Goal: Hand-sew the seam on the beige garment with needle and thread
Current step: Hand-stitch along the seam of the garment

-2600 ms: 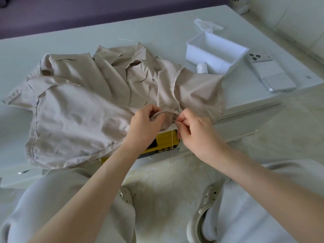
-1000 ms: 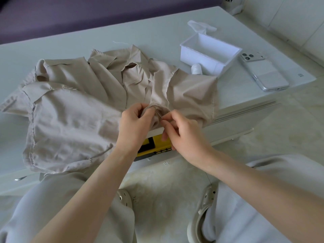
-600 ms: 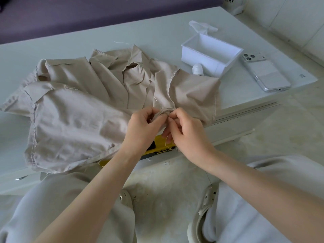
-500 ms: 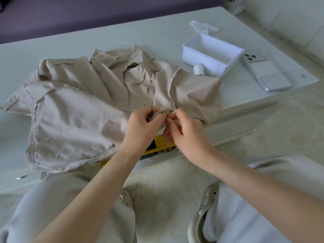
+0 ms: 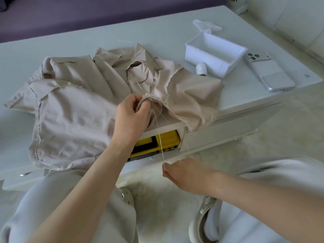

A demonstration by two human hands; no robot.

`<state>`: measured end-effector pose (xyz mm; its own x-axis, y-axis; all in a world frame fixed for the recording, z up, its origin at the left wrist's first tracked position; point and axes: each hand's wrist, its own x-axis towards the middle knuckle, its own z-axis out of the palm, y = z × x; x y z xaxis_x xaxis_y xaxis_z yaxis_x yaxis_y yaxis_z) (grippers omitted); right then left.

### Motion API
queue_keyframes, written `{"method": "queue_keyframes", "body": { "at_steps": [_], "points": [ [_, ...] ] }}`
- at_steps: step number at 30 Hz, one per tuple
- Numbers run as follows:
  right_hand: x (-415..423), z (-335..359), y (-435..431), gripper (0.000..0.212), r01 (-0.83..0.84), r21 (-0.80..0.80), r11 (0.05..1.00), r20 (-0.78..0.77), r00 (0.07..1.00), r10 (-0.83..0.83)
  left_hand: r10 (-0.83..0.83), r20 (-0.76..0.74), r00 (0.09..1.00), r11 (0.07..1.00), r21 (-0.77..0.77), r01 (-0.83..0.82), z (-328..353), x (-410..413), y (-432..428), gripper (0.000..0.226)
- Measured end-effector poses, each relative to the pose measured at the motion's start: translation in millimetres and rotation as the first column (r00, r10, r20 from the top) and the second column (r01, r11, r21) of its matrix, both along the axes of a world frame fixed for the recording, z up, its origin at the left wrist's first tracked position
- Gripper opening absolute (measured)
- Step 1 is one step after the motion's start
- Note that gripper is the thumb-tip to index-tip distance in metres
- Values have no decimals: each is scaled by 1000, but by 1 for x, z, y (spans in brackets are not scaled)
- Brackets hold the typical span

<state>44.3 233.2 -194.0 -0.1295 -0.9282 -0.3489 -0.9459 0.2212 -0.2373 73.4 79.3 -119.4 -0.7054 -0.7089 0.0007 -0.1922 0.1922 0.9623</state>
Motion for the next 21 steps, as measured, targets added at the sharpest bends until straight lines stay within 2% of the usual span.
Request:
{"method": "queue_keyframes", "body": {
  "at_steps": [4,7,10,12,14,17,19,21],
  "points": [
    [-2,-13,6,30,-67,234,970,-35,996,77,26,0,1000,999,-41,-26,-2,0,-5,17],
    [-8,-17,8,33,-11,260,965,-96,995,38,1,30,1000,998,-69,1,-3,2,-4,17],
    [-17,-15,7,40,54,112,992,-155,987,-37,-47,52,998,991,-122,53,-3,4,-3,14],
    [-24,-9,5,44,132,-3,991,-53,990,-132,-75,77,994,980,-176,87,-4,6,-2,13],
    [-30,4,6,45,233,-117,965,132,967,-218,-122,105,987,967,-211,142,-6,8,-2,13],
    [-38,27,6,32,341,-406,848,313,924,-221,-170,136,976,953,-230,198,-11,9,-2,14],
    [-39,42,3,23,432,-576,694,432,882,-190,-175,160,971,937,-275,215,-14,9,-2,12],
    [-39,54,-1,17,550,-655,518,543,819,-182,-190,169,967,922,-308,235,-15,9,-1,7]
  ]
}}
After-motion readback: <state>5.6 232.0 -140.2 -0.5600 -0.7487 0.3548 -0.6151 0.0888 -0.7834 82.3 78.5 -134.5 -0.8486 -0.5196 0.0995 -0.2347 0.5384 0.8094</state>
